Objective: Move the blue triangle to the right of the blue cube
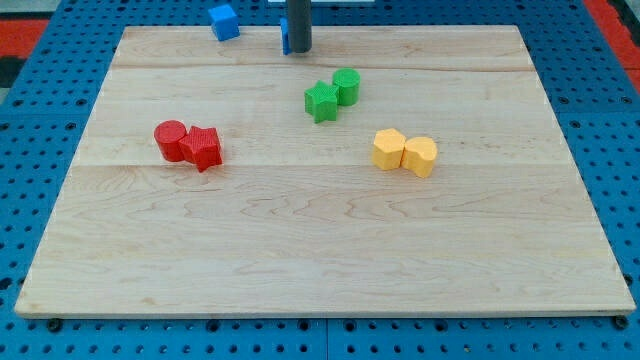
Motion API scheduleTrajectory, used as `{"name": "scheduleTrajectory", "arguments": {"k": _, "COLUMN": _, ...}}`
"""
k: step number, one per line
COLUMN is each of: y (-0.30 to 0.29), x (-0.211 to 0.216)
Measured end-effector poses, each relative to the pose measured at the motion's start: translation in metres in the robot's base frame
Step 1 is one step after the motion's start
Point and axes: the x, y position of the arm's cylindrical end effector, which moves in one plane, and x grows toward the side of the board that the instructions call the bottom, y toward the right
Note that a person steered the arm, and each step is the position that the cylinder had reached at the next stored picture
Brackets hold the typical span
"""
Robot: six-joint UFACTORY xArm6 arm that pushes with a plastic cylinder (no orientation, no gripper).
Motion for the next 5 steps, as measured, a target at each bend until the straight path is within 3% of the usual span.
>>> {"name": "scheduleTrajectory", "arguments": {"k": 5, "y": 0.013, "x": -0.039}}
